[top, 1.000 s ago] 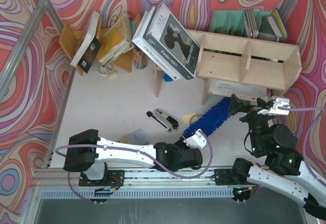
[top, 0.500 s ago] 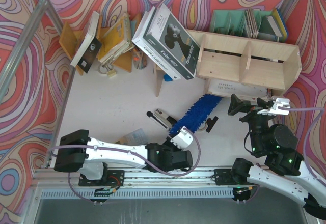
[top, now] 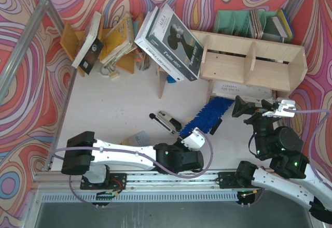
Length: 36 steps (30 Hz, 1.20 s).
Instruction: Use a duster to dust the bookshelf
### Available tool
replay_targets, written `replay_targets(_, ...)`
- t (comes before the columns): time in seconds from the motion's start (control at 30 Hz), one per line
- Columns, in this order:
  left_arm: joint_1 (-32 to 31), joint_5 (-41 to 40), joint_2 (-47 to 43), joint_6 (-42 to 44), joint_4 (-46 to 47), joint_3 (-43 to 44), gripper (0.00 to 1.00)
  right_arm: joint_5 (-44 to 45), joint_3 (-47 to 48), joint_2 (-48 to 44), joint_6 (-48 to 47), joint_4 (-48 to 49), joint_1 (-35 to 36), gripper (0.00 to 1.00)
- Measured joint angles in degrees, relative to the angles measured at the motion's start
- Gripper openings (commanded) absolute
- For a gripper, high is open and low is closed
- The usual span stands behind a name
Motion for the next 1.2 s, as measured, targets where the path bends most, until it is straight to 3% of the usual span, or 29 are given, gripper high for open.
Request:
replay_targets(0.33,0.0,4.8,10.8,12.8,7.8,11.3,0.0,-0.2,0.0,-0.2,0.0,0.0,0.0,0.99)
replay_targets(0.57,0.1,6.9,16.0,15.9,10.7,15.5,0.0,-0.2,0.0,-0.3,0.0,0.0,0.0,0.99)
replay_targets(0.77,0.5,6.9,14.9,15.3,11.7,13.1,0.0,-0.6,0.0,-0.3,0.1,0.0,0.0,0.99)
replay_targets(1.2,1.4,3.8,0.2,9.1,7.7,-0.7,0.0,-0.8,0.0,-0.3,0.2,0.0,0.0,0.99)
